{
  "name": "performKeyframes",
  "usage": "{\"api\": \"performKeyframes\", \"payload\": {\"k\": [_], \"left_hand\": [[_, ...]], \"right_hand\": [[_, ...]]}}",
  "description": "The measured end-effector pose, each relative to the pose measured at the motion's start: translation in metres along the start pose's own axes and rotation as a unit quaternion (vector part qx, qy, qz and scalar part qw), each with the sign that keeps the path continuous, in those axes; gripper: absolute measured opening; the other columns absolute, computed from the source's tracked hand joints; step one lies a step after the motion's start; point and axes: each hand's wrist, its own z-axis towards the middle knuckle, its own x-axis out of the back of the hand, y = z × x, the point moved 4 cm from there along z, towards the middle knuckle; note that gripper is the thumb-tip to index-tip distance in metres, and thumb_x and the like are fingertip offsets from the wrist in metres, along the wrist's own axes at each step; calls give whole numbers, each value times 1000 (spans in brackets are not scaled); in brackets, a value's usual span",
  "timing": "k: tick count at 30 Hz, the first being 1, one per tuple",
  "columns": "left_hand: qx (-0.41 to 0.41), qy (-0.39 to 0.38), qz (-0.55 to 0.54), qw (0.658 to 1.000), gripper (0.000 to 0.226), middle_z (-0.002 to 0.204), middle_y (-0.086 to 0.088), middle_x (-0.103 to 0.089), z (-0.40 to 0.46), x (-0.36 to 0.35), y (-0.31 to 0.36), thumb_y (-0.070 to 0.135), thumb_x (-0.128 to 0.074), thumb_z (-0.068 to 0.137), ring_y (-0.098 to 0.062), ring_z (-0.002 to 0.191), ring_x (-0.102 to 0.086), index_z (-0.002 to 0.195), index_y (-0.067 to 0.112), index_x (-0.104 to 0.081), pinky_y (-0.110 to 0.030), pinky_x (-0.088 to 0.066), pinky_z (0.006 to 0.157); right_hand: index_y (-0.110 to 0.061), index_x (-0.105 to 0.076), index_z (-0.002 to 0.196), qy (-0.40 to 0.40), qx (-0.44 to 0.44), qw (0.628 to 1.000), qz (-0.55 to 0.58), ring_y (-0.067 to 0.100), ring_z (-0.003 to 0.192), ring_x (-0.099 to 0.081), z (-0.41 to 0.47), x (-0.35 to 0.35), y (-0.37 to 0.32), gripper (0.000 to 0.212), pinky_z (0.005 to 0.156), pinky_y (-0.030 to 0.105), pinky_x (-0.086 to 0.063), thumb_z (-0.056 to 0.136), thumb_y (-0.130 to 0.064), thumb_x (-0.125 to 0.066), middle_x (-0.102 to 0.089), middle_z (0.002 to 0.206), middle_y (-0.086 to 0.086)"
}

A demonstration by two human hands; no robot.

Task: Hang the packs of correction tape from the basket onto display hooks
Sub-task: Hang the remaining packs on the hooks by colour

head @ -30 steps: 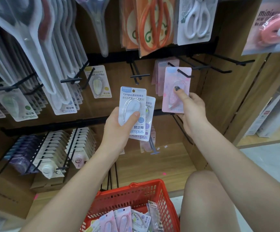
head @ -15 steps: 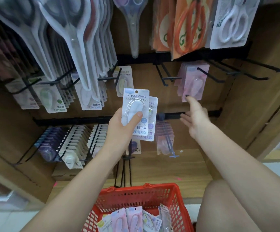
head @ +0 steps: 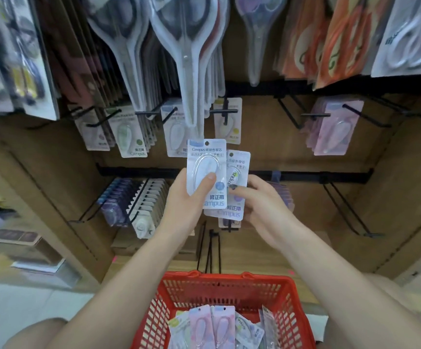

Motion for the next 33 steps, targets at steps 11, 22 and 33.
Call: {"api": "performKeyframes", "payload": {"k": [11, 22, 33], "left_hand": [[-3, 49, -8, 999, 15, 108, 11, -76, -9, 52, 7, 30, -72, 98, -13, 103, -73, 109, 39, -68, -49, -59, 93], [-22, 92, -19, 995, 23, 118, 5, -74, -2, 70, 34, 30, -70, 99, -13, 104, -74, 122, 29, -66, -41, -61, 92], [3, 74, -3, 997, 32, 119, 6, -76, 14, 67, 29, 31, -67, 102, -13, 106, -74, 133, 24, -65, -39, -60, 92]], "right_hand": [[-19, -70, 115, 132, 88, 987, -9, 24, 109, -75, -9, 26, -12, 26, 102, 57, -55, 99, -2, -58, -79, 113, 0], [-14, -65, 122, 228, 162, 960, 21, 6, 88, -76, -31, 45, -37, 26, 60, 22, -57, 102, -4, -53, -79, 95, -16], [-17, -64, 125, 261, 195, 945, -12, 4, 97, -75, -35, 54, -36, 23, 67, 18, -56, 104, -12, -58, -78, 100, -17]]}}
